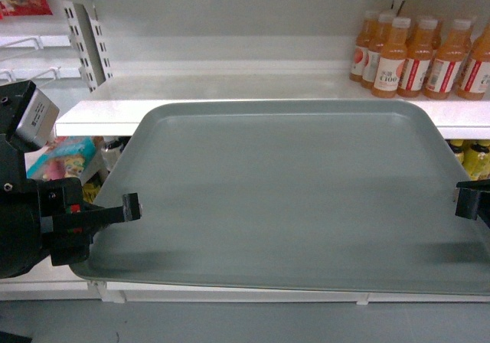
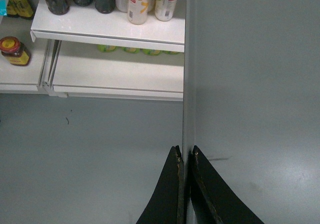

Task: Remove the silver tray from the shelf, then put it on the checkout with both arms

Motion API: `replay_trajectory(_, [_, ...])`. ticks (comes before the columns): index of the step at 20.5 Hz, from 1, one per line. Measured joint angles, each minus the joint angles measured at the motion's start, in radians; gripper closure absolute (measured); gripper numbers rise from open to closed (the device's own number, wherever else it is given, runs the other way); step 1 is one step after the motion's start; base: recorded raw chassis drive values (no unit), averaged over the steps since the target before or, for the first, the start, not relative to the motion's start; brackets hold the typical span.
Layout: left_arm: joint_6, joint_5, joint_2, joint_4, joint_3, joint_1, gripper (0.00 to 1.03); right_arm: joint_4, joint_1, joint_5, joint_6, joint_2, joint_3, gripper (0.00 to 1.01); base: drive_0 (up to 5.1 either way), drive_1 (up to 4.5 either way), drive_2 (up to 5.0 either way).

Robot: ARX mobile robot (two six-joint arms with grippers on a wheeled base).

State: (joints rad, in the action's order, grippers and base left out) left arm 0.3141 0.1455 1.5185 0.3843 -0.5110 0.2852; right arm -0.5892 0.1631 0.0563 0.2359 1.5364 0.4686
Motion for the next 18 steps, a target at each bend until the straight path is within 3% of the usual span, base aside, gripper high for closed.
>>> replay_trajectory(18, [0.000, 0.000, -0.001, 0.000, 0.000, -0.001, 1.00, 0.000, -0.001, 0.001, 0.000, 0.000, 0.000, 0.99, 0.0, -4.32, 4.3])
